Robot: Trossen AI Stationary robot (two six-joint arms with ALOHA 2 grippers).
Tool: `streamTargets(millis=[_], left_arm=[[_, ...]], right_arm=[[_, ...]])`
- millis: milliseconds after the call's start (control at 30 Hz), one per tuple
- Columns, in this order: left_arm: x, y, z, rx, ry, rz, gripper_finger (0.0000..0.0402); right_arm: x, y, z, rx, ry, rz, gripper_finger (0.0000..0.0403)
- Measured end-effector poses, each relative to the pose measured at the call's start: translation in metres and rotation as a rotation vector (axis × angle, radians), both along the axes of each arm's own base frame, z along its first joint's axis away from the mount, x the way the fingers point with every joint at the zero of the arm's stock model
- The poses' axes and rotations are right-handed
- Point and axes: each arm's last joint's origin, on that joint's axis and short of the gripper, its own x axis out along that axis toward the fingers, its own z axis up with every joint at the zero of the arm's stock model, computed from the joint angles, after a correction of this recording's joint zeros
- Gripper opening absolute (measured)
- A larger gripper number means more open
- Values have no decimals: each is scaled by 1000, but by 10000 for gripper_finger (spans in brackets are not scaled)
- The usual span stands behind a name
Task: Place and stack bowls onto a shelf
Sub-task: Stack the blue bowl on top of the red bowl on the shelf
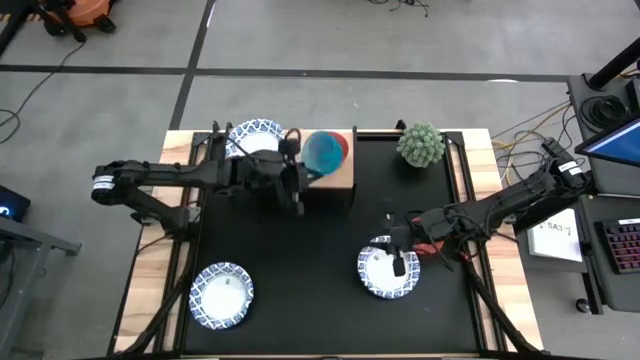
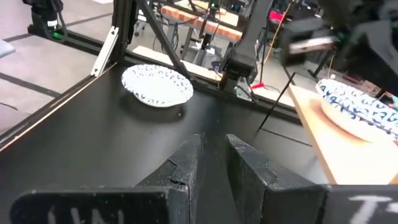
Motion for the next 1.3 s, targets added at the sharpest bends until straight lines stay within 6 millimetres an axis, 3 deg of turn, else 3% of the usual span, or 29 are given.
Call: streamTargets(millis=[233,467,633,1000,1300], left_arm=[[9,26,-3,-16,-35,66,0],[30,46,-11,-25,29,117,0],[32,59,-11,-28,64,156,0],[33,62,-19,-93,89,181,3],[34,62,-20,-96,91,178,75]], right_arm=[[-3,0,1,5,-2,21,66],[-4,-1,1,13,-2,20,66],[-4,-1,1,19,0,19,66],[-4,-1,0,22,4,20,66],[-4,-1,0,24,4,19,66]])
